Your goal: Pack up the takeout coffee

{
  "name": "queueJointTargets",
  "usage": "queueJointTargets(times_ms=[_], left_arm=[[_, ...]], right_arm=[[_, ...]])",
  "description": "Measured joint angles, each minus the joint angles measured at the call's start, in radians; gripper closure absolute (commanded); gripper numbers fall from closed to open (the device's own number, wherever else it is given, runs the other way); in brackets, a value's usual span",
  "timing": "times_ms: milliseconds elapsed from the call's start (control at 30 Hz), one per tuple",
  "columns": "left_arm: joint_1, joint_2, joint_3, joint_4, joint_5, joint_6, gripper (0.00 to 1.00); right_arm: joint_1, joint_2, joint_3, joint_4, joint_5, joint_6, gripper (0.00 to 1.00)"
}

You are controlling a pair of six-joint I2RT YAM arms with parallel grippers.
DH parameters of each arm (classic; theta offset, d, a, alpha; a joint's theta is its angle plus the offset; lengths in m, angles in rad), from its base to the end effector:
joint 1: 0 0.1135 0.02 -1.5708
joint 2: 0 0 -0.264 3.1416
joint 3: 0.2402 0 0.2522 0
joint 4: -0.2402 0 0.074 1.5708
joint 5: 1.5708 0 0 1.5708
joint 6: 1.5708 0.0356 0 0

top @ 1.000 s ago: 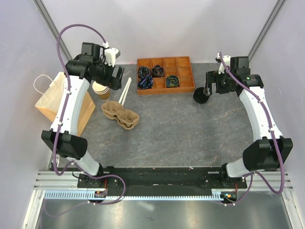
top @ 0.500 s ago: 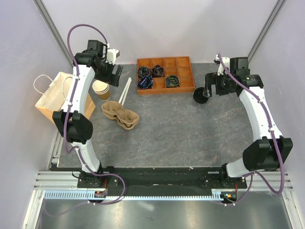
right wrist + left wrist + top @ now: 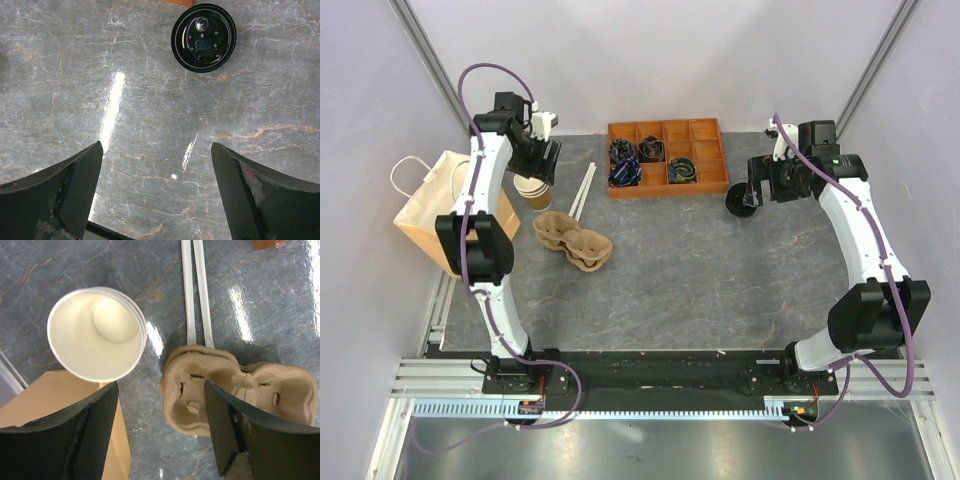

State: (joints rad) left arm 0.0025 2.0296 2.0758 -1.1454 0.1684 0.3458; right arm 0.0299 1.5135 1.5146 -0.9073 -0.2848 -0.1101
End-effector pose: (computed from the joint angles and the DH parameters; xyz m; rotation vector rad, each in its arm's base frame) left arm 0.4284 -0.0049 0.3243 0.5050 2.5989 -0.1098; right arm 0.3160 0.0195 0.3522 -0.2922 2.4353 0.3170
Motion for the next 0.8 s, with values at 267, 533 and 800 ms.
queueJointTargets(times_ms=[267,533,800], left_arm=[[-0.005,0.094,0.044,0.043,-0.01,0.02,0.46],[0.016,0.121,0.056,0.076,-0.018,0.03,0.59],[0.035,0.124,0.057,0.084,-0.027,0.032,0.6]], right_arm=[[0.0,0.034,0.001,-0.003,-0.003,-0.001,0.02],[0.0,0.057,0.005,-0.02,-0.003,-0.004,0.02],[0.0,0.058,0.008,-0.026,-0.003,-0.009,0.02]])
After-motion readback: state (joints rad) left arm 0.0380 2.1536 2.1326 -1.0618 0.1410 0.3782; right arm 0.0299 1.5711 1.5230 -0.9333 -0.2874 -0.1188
